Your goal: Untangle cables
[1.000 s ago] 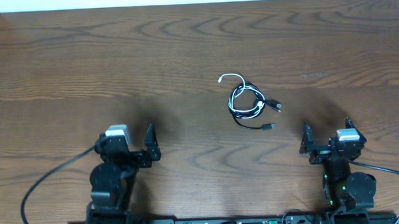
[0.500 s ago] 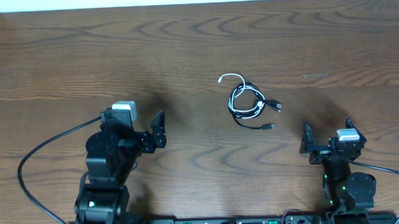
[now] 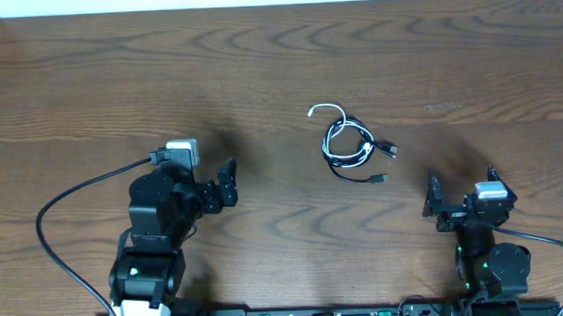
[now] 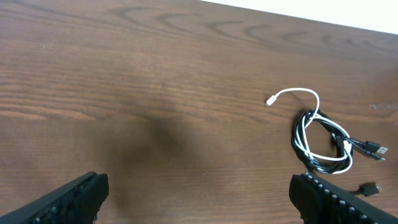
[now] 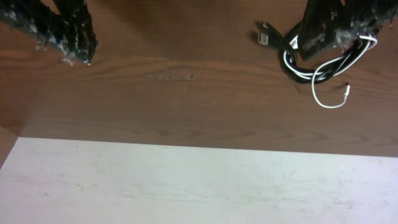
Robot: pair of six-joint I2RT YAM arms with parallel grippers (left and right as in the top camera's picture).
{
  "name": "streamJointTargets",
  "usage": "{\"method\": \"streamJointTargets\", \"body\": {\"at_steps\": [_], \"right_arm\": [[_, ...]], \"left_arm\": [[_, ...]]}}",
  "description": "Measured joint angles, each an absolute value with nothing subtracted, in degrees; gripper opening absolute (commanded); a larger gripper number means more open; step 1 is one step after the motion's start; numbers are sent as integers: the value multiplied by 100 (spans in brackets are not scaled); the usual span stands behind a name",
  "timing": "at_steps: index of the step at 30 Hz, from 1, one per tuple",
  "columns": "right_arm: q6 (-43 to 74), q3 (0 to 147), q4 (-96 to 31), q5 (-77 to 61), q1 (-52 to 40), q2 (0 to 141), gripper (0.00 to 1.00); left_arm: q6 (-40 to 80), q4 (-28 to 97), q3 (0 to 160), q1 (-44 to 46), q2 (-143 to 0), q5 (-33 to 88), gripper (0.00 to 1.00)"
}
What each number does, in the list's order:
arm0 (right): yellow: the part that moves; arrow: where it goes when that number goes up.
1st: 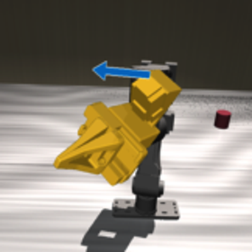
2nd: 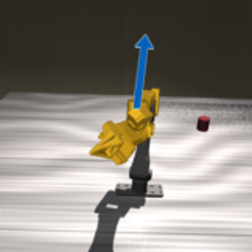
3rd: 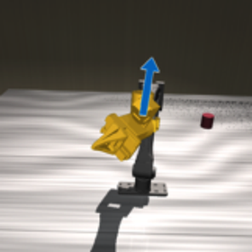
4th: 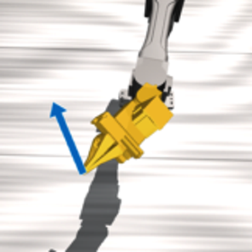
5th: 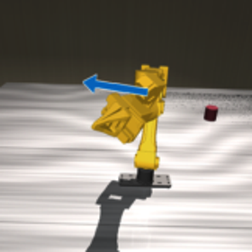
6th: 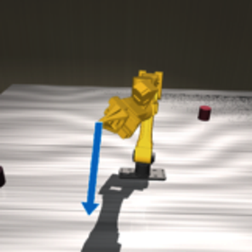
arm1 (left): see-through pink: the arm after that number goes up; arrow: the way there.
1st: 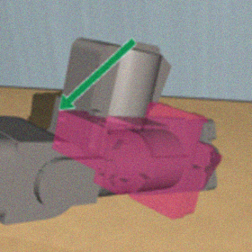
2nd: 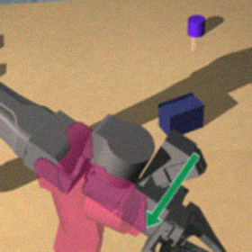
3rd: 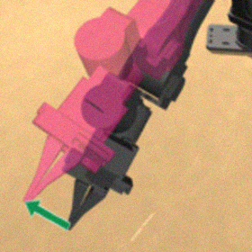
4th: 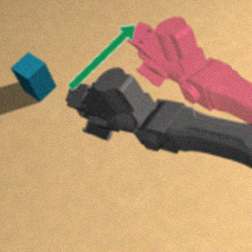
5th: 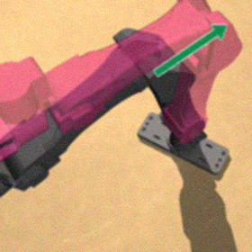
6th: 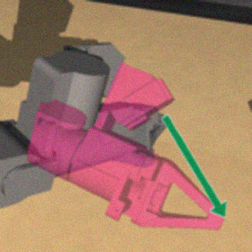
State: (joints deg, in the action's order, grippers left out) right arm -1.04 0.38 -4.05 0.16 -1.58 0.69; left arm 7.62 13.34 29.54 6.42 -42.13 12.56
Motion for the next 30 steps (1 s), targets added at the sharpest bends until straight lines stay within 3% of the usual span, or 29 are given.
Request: {"method": "streamJointTargets", "body": {"at_steps": [15,16,19,20,21,30], "right_arm": [[-104,38,-405,16,-158,69,99],[-104,38,-405,16,-158,69,99],[-104,38,-405,16,-158,69,99],[-104,38,-405,16,-158,69,99],[-104,38,-405,16,-158,69,99],[-104,38,-405,16,-158,69,99]], "left_arm": [[762,1334,2954,642,-4565,1256,96],[760,1337,2954,642,-4611,1258,86],[762,1337,2954,642,-4722,1253,28],[755,1337,2954,642,-4757,1258,13],[755,1337,2954,642,-4794,1258,8],[744,1334,2954,642,-5074,1256,8]]}}
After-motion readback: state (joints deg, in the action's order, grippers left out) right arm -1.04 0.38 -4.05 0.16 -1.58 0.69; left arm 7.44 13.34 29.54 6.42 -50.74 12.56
